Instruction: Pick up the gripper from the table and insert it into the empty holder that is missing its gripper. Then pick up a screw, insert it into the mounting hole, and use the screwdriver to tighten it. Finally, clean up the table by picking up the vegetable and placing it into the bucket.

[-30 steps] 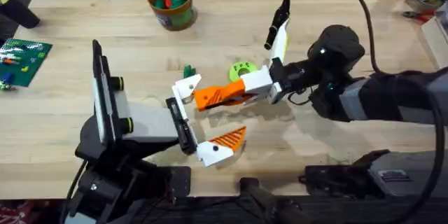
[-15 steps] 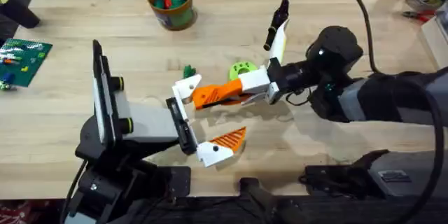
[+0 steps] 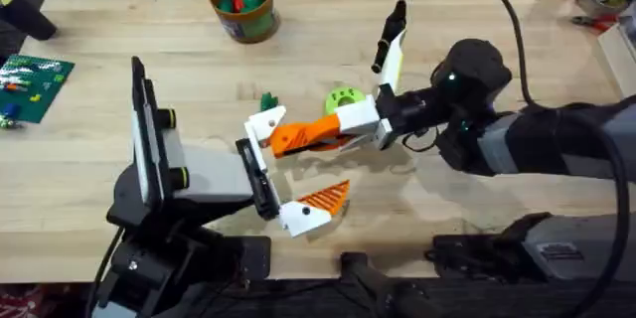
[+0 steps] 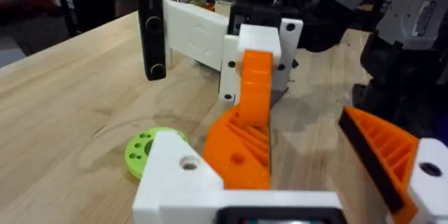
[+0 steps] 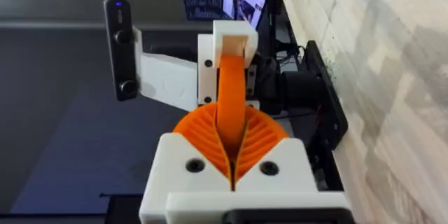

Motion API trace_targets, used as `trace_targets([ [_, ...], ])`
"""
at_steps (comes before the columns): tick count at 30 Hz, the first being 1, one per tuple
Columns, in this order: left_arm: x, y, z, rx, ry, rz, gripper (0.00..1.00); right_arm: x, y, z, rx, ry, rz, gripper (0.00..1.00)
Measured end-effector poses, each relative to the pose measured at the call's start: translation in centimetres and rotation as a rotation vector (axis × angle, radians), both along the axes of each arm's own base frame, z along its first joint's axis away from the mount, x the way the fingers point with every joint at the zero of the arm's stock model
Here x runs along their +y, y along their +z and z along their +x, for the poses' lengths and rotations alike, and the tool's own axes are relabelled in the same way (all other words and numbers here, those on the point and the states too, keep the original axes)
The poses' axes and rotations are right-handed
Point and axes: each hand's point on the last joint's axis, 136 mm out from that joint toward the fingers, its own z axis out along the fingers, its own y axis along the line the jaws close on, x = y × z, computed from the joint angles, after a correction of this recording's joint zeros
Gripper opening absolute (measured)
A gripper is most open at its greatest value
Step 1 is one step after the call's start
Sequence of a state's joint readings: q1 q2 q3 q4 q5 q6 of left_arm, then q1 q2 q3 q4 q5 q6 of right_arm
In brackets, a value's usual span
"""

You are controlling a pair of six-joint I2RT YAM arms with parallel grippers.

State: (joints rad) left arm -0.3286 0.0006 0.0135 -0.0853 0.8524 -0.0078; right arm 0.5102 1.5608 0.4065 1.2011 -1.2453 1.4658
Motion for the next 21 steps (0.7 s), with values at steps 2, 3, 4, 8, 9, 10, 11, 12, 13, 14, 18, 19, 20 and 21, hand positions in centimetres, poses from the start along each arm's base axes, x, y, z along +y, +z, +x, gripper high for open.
trace_targets([
  [2,0.0,0.0,0.0,0.000,0.000,0.000,0.985,0.0,-0.1,0.1,0.001,-0.002,-0.001,0.017],
  [3,0.0,0.0,0.0,0.000,0.000,0.000,0.986,0.0,-0.1,0.1,0.003,-0.003,-0.002,0.017],
  [4,0.0,0.0,0.0,0.001,0.000,0.000,0.986,0.1,-0.2,0.1,0.003,-0.003,-0.002,0.018],
  [8,0.0,0.0,0.0,0.007,0.001,-0.003,0.986,0.4,-0.5,0.4,0.002,0.002,-0.004,0.018],
  [9,0.0,0.0,0.0,0.008,0.001,-0.003,0.986,0.5,-0.5,0.6,0.001,0.002,-0.003,0.018],
  [10,0.0,0.0,0.0,0.009,0.001,-0.003,0.986,0.6,-0.5,0.7,0.000,0.003,-0.003,0.017],
  [11,0.0,0.0,0.0,0.009,0.002,-0.003,0.986,0.7,-0.5,0.9,-0.001,0.005,-0.002,0.017],
  [12,0.0,0.0,0.0,0.010,0.001,-0.004,0.986,0.8,-0.5,1.1,-0.002,0.006,-0.002,0.017],
  [13,0.0,0.0,0.0,0.010,0.002,-0.004,0.986,0.9,-0.5,1.3,-0.002,0.007,-0.002,0.017],
  [14,0.0,0.0,0.0,0.011,0.003,-0.004,0.986,1.0,-0.5,1.4,-0.002,0.010,-0.001,0.018],
  [18,0.0,0.0,0.1,0.011,0.007,-0.004,0.986,1.3,-0.5,1.8,-0.007,0.022,0.001,0.018],
  [19,0.1,0.0,0.1,0.011,0.008,-0.004,0.986,1.3,-0.5,1.8,-0.006,0.023,0.001,0.017],
  [20,0.1,0.0,0.1,0.010,0.009,-0.004,0.986,1.4,-0.5,1.9,-0.007,0.025,0.001,0.017],
  [21,0.1,0.0,0.1,0.011,0.009,-0.004,0.986,1.4,-0.5,1.9,-0.007,0.028,0.001,0.017],
])
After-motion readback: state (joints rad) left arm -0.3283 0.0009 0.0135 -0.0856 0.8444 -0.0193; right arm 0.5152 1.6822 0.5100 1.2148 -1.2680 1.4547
